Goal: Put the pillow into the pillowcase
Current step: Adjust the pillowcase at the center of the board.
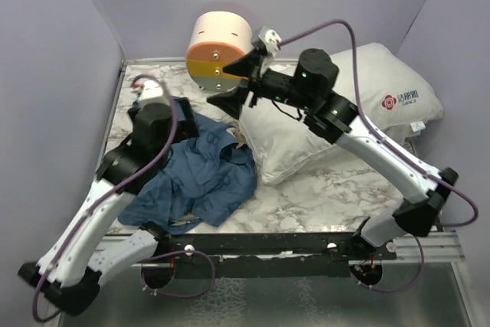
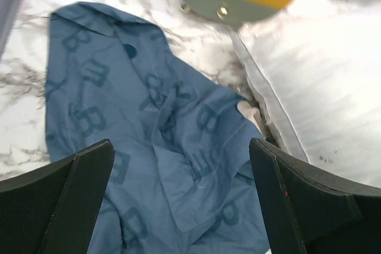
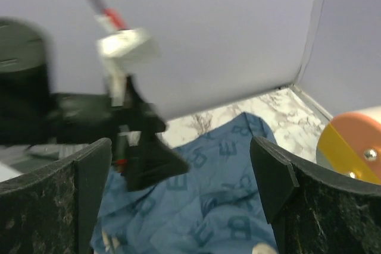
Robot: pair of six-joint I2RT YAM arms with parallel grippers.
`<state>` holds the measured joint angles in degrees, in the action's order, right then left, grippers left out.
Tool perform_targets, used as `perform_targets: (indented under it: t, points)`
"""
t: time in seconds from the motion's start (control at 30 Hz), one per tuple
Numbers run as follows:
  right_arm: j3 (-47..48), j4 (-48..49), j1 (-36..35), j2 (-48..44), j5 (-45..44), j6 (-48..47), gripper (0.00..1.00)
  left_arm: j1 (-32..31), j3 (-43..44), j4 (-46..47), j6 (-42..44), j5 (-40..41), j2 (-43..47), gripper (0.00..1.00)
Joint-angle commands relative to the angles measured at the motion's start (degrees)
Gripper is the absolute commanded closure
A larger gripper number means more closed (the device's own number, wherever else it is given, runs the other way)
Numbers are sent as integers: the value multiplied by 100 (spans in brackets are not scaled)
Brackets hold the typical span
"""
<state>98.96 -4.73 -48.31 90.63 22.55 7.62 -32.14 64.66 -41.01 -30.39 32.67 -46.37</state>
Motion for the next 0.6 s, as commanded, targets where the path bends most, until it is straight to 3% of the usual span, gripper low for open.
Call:
perform_targets:
  t: [0.0, 0.1, 0.17, 0.37, 0.57]
  points:
    - [-1122, -418, 10, -994, -237, -401, 0, -5, 544, -191, 901, -1449, -1461, 1]
    - [-1684, -662, 8, -1615, -634, -371, 0, 115, 430, -302, 422, -1701, -2067, 1]
    - [-2073, -735, 15, -1990, -904, -203, 0, 397, 0, 154, 135, -2036, -2209, 1]
    - [-3202, -696, 14, -2933, -1327, 381, 0, 1788, -1150, 1152, -580, -3059, -2570, 1]
    - [-3735, -867, 22, -3466, -1597, 653, 0, 2103, -1589, 1915, -873, -3643, -3202, 1]
